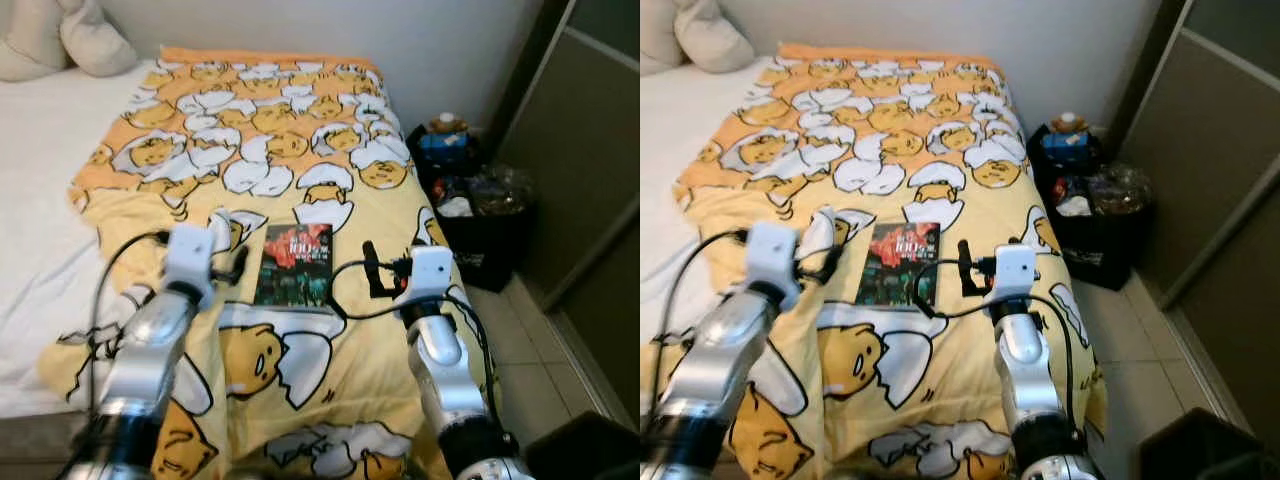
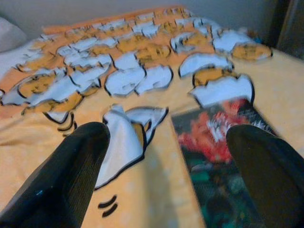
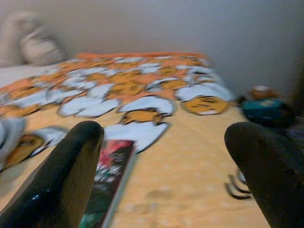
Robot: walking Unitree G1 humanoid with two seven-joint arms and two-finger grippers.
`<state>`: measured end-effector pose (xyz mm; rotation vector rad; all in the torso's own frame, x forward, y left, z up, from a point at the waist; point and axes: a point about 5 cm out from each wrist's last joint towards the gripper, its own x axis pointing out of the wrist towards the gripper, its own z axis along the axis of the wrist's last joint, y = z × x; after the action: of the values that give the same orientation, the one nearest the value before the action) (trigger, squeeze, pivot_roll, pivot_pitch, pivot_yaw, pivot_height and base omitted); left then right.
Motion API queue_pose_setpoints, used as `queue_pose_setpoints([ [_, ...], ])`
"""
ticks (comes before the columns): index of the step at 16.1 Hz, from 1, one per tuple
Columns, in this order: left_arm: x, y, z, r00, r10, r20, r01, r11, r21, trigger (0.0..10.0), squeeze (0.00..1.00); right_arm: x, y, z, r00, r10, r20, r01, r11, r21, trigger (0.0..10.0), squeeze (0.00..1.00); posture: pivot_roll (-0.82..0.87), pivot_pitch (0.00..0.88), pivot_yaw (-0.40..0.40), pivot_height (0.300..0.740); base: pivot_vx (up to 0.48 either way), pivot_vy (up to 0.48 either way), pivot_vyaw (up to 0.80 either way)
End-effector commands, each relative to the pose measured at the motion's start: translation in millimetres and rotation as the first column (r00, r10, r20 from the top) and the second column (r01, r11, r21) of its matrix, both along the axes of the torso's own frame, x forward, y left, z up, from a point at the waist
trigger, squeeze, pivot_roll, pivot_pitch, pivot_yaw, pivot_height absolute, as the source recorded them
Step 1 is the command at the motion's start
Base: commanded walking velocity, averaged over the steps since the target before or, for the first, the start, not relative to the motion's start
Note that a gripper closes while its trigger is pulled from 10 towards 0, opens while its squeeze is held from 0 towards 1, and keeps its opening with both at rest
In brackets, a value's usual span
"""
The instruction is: Clean up the room
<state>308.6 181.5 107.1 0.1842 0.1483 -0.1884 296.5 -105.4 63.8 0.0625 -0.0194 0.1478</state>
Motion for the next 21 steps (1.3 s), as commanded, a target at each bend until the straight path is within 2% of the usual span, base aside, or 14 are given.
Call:
queue_pose_setpoints([
  [1, 3.1, 1.6, -9.1, 0.999, -0.007, -0.048, 0.006, 1.0, -0.024, 10.0, 0.0, 1.2, 2.7, 2.9, 1.0, 0.012, 0.01, -0.012, 1.0, -0.012, 10.0, 0.0, 0.1, 0.0, 0.009, 0.74, 0.0, 0.0, 0.0],
  [4, 26.5, 3.8, -22.4, 0.99, 0.021, -0.14, -0.035, 0.994, -0.1, 10.0, 0.0, 1.9, 3.4, 5.5, 0.999, 0.034, 0.016, -0.034, 0.999, -0.016, 10.0, 0.0, 0.06, 0.0, 0.007, 0.74, 0.0, 0.0, 0.0],
  [5, 34.8, 3.3, -25.7, 0.987, 0.024, -0.161, -0.037, 0.996, -0.079, 10.0, 0.0, 1.3, 0.8, 11.2, 0.998, 0.05, 0.038, -0.049, 0.998, -0.035, 10.0, 0.0, 0.01, 0.0, 0.0, 0.74, 0.0, 0.0, 0.0],
  [7, 41.7, 1.0, -26.3, 0.986, 0.035, -0.164, -0.046, 0.997, -0.059, 10.0, 0.0, -6.2, -12.1, 14.4, 0.998, 0.034, 0.044, -0.032, 0.998, -0.051, 10.0, 0.0, -0.05, 0.0, -0.015, 0.74, 0.0, 0.0, 0.0],
  [9, 46.4, -3.1, -29.4, 0.98, 0.052, -0.193, -0.068, 0.995, -0.073, 10.0, 0.0, -21.8, -24.9, 13.4, 0.999, 0.029, 0.035, -0.026, 0.996, -0.083, 10.0, 0.0, -0.13, 0.05, -0.028, 0.74, 0.0, 0.0, 0.0],
  [10, 49.3, -6.3, -30.3, 0.976, 0.061, -0.21, -0.076, 0.995, -0.06, 10.0, 0.0, -35.5, -33.9, 16.9, 0.999, 0.025, 0.031, -0.022, 0.994, -0.106, 10.0, 0.0, -0.18, 0.147, -0.047, 0.74, 0.0, 0.0, 0.0],
  [11, 50.0, -6.5, -30.5, 0.975, 0.064, -0.213, -0.077, 0.996, -0.055, 10.0, 0.0, -40.4, -36.1, 17.1, 0.999, 0.022, 0.025, -0.02, 0.994, -0.111, 10.0, 0.0, -0.19, 0.161, -0.046, 0.74, 0.0, 0.0, 0.0],
  [12, 52.1, -1.3, -29.7, 0.974, 0.088, -0.211, -0.092, 0.996, -0.009, 10.0, 0.0, -59.5, -43.1, 16.0, 1.0, -0.002, -0.022, -0.001, 0.993, -0.114, 10.0, 0.0, -0.23, 0.228, -0.05, 0.74, 0.0, 0.0, 0.0],
  [13, 53.1, 5.7, -27.5, 0.973, 0.111, -0.204, -0.11, 0.994, 0.014, 10.0, 0.0, -70.6, -43.9, 14.1, 0.999, -0.006, -0.044, 0.001, 0.993, -0.116, 10.0, 0.0, -0.24, 0.264, -0.048, 0.74, 0.0, 0.0, 0.0],
  [16, 57.9, 22.8, -16.5, 0.97, 0.174, -0.167, -0.168, 0.984, 0.051, 10.0, 0.0, -88.7, -43.3, 14.1, 0.995, -0.017, -0.094, 0.006, 0.994, -0.112, 10.0, 0.0, -0.26, 0.288, -0.034, 0.74, 0.0, 0.0, 0.0],
  [18, 64.6, 38.0, 1.6, 0.969, 0.227, -0.103, -0.222, 0.973, 0.055, 10.0, 0.0, -93.2, -43.6, 16.4, 0.993, -0.028, -0.114, 0.016, 0.994, -0.105, 10.0, 0.0, -0.26, 0.29, -0.035, 0.74, 0.0, 0.0, 0.0],
  [19, 64.7, 41.0, 2.9, 0.968, 0.231, -0.099, -0.226, 0.972, 0.063, 10.0, 0.0, -93.1, -44.3, 16.9, 0.992, -0.028, -0.121, 0.015, 0.995, -0.102, 10.0, 0.0, -0.26, 0.29, -0.045, 0.74, 0.0, 0.0, 0.0],
  [20, 63.0, 43.7, -0.1, 0.962, 0.243, -0.121, -0.238, 0.97, 0.054, 10.0, 0.0, -93.0, -46.3, 16.5, 0.991, -0.029, -0.133, 0.016, 0.995, -0.1, 10.0, 0.0, -0.25, 0.289, -0.051, 0.74, 0.0, 0.0, 0.0],
  [21, 61.6, 45.0, -3.4, 0.954, 0.257, -0.152, -0.258, 0.966, 0.012, 10.0, 0.0, -92.3, -47.1, 16.4, 0.99, -0.03, -0.139, 0.016, 0.995, -0.098, 10.0, 0.0, -0.25, 0.287, -0.059, 0.74, 0.0, 0.0, 0.0],
])
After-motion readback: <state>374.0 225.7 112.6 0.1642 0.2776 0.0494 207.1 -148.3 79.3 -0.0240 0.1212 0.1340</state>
